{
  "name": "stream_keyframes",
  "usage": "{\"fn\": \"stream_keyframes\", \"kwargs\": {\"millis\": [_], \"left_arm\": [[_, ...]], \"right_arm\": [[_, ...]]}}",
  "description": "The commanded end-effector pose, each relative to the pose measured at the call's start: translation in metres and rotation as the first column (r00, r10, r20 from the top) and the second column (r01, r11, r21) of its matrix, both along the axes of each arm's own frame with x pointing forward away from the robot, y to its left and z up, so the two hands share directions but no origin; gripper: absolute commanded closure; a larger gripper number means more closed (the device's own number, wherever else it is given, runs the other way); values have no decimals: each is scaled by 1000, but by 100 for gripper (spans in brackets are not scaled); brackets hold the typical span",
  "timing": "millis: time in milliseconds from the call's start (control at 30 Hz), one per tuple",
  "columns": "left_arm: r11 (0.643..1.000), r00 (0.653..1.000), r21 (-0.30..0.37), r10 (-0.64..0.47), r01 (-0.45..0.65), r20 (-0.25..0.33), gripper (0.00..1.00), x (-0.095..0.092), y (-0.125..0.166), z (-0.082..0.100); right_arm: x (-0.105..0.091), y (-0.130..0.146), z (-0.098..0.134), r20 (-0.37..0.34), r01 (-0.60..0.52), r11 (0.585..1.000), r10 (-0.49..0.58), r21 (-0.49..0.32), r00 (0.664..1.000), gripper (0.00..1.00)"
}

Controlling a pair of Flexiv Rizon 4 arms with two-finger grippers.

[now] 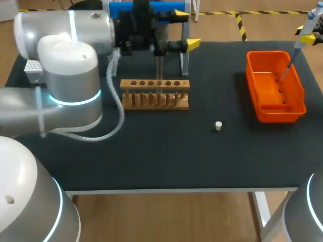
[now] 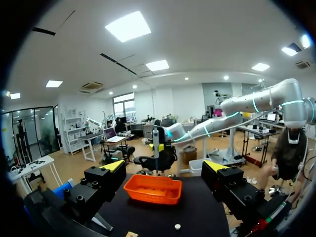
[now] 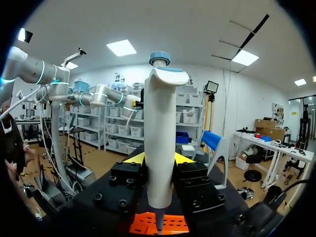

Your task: Invert the test tube, pick up the pipette, mount the tip to pipette, aspirate from beaker and dispense into the tube, eject the tip, return the pipette, and cap with the stopper.

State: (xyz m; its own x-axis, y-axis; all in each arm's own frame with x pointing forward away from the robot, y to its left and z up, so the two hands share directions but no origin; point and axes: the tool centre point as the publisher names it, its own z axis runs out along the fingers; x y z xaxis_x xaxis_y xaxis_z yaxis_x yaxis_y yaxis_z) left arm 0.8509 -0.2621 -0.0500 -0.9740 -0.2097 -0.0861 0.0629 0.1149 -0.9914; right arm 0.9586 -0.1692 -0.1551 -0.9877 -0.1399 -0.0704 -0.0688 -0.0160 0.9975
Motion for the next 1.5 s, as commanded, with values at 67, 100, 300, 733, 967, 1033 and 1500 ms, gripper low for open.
{"fn": "stream_keyframes", "kwargs": {"millis": [67,100,300,733,967,1033,1500], "left_arm": [[1000,1000,24,20,-20,-11,0,22,-79,8],[1000,1000,26,16,-15,-14,0,25,-86,9],[998,1000,54,-23,23,-13,0,39,-127,17],[998,998,23,-59,60,-8,0,52,-174,20],[998,998,23,-59,60,-8,100,52,-174,20],[998,998,23,-59,60,-8,100,52,-174,20],[998,998,23,-59,60,-8,100,52,-174,20]], "right_arm": [[1,-1,0,1,-3,1000,3,-2,1000,100],[1,-1,0,1,-3,1000,3,-2,1000,100],[1,-1,0,1,-3,1000,3,-2,1000,100],[1,-1,0,1,-3,1000,3,-2,1000,100],[1,-1,0,1,-3,1000,3,-2,1000,100],[1,-1,0,1,-3,1000,3,-2,1000,100],[1,-1,0,1,-3,1000,3,-2,1000,100]]}}
